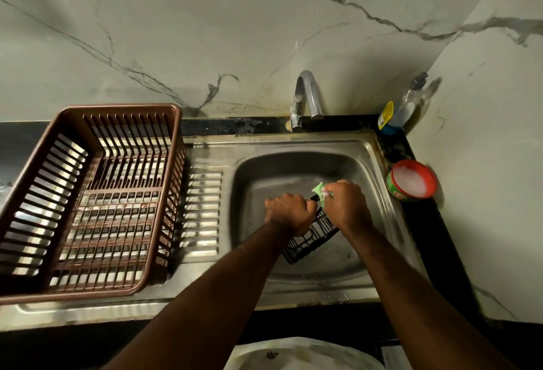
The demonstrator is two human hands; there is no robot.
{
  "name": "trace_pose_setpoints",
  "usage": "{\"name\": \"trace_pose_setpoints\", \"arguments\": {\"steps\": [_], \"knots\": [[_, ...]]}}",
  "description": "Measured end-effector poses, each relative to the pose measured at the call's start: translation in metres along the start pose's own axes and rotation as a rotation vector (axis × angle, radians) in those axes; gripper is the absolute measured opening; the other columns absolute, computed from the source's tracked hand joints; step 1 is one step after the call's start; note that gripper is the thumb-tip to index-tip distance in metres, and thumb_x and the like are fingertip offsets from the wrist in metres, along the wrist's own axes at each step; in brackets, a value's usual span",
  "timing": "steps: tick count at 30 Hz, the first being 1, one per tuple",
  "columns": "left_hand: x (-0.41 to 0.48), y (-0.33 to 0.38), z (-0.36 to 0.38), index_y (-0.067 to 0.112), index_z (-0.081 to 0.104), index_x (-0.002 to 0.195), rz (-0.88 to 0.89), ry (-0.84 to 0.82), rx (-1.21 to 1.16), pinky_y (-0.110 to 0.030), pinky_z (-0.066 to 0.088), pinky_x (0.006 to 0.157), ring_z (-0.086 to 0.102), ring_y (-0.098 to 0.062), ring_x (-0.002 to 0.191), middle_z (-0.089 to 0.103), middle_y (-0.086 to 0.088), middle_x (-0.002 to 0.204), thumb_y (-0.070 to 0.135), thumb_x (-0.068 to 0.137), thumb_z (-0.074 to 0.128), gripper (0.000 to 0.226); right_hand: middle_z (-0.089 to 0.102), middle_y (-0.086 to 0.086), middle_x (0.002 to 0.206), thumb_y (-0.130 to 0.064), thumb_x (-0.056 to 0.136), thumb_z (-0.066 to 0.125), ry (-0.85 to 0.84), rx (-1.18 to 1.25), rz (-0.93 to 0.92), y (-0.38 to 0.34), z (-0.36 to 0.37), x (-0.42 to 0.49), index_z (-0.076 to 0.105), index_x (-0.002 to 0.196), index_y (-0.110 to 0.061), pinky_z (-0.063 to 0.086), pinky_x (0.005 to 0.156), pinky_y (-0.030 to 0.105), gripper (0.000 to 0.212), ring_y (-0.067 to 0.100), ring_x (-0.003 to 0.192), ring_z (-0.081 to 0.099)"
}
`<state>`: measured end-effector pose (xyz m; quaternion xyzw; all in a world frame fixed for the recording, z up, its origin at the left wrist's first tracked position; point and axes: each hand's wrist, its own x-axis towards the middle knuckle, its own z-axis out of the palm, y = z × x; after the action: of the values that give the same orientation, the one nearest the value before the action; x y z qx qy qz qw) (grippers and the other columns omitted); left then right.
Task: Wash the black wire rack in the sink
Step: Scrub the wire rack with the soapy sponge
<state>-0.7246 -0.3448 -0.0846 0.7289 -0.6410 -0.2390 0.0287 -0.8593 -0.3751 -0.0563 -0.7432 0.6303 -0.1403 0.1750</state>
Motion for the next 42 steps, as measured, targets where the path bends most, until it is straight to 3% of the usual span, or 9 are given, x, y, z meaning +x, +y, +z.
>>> {"name": "trace_pose_setpoints", "arguments": {"steps": [3, 11, 17, 19, 23, 25, 32, 36, 42], "knots": [[0.000, -0.001, -0.001, 0.020, 0.051, 0.068, 0.011, 0.006, 0.028, -0.044, 0.044, 0.088, 0.055, -0.023, 0.074, 0.055, -0.004, 0.072, 0.050, 0.101, 0.024, 0.052, 0.074, 0.011, 0.094, -0.010, 0.088, 0.067, -0.050, 0.126, -0.035, -0.006, 0.004, -0.008, 0.077, 0.094, -0.007, 0.059, 0.077, 0.042, 0.012, 0.026, 0.085, 0.069], [-0.001, -0.001, -0.003, 0.018, 0.053, 0.066, 0.057, -0.015, 0.088, -0.044, 0.043, 0.087, 0.054, -0.020, 0.067, 0.054, -0.002, 0.065, 0.056, 0.101, 0.022, 0.061, 0.073, 0.010, 0.102, -0.009, 0.091, 0.066, -0.007, 0.136, 0.051, 0.001, 0.002, 0.000, 0.076, 0.102, -0.009, 0.058, 0.080, 0.036, 0.015, 0.023, 0.091, 0.069], [0.000, -0.003, -0.008, 0.019, 0.052, 0.071, 0.067, -0.041, 0.149, -0.047, 0.043, 0.092, 0.056, -0.022, 0.074, 0.051, -0.001, 0.068, 0.059, 0.101, 0.024, 0.057, 0.075, 0.006, 0.107, -0.014, 0.094, 0.065, 0.043, 0.276, 0.172, 0.005, 0.000, 0.006, 0.075, 0.111, -0.009, 0.050, 0.072, 0.017, 0.020, 0.017, 0.091, 0.069], [0.001, -0.004, -0.007, 0.017, 0.059, 0.081, 0.058, -0.050, 0.140, -0.048, 0.044, 0.095, 0.057, -0.022, 0.078, 0.058, -0.004, 0.076, 0.060, 0.100, 0.024, 0.058, 0.074, 0.003, 0.104, -0.011, 0.092, 0.065, 0.092, 0.415, 0.327, 0.019, -0.008, 0.010, 0.075, 0.107, -0.015, 0.048, 0.062, 0.014, 0.018, 0.015, 0.086, 0.069], [0.003, -0.004, -0.008, 0.014, 0.062, 0.115, 0.090, -0.052, 0.180, -0.051, 0.040, 0.099, 0.061, -0.026, 0.094, 0.067, -0.010, 0.104, 0.063, 0.099, 0.025, 0.064, 0.074, 0.010, 0.103, -0.003, 0.091, 0.066, 0.057, 1.020, 0.634, 0.038, -0.016, 0.007, 0.072, 0.095, -0.020, 0.054, 0.068, 0.029, 0.018, 0.022, 0.092, 0.070], [0.004, -0.002, -0.008, 0.014, 0.058, 0.124, 0.118, -0.041, 0.189, -0.052, 0.038, 0.101, 0.062, -0.028, 0.100, 0.067, -0.011, 0.110, 0.061, 0.099, 0.027, 0.061, 0.073, 0.007, 0.103, -0.002, 0.091, 0.065, 0.044, 1.098, 0.694, 0.043, -0.015, 0.001, 0.072, 0.097, -0.018, 0.052, 0.067, 0.028, 0.018, 0.021, 0.093, 0.068], [0.007, 0.031, -0.008, 0.012, 0.052, 0.126, 0.145, -0.031, 0.170, -0.046, 0.043, 0.094, 0.065, -0.031, 0.102, 0.069, -0.013, 0.114, 0.046, 0.105, 0.029, 0.046, 0.074, 0.009, 0.089, 0.002, 0.087, 0.068, 0.016, 1.017, 0.658, 0.048, 0.004, -0.007, 0.074, 0.093, -0.011, 0.056, 0.066, 0.031, 0.016, 0.021, 0.078, 0.069], [0.009, 0.050, 0.000, 0.011, 0.054, 0.119, 0.079, -0.043, 0.065, -0.044, 0.049, 0.088, 0.064, -0.033, 0.100, 0.066, -0.014, 0.114, 0.044, 0.106, 0.028, 0.045, 0.077, -0.001, 0.089, -0.014, 0.081, 0.072, -0.003, 0.765, 0.585, 0.055, 0.016, -0.006, 0.076, 0.076, -0.029, 0.060, 0.086, 0.043, 0.017, 0.022, 0.087, 0.072], [0.020, 0.057, 0.001, 0.011, 0.063, 0.108, 0.079, -0.093, -0.004, -0.039, 0.053, 0.077, 0.064, -0.030, 0.093, 0.067, -0.014, 0.109, 0.037, 0.108, 0.032, 0.041, 0.077, -0.004, 0.089, -0.024, 0.086, 0.067, -0.126, 0.497, 0.428, 0.054, 0.007, -0.017, 0.079, 0.101, -0.022, 0.060, 0.082, 0.042, 0.019, 0.017, 0.084, 0.072]]}}
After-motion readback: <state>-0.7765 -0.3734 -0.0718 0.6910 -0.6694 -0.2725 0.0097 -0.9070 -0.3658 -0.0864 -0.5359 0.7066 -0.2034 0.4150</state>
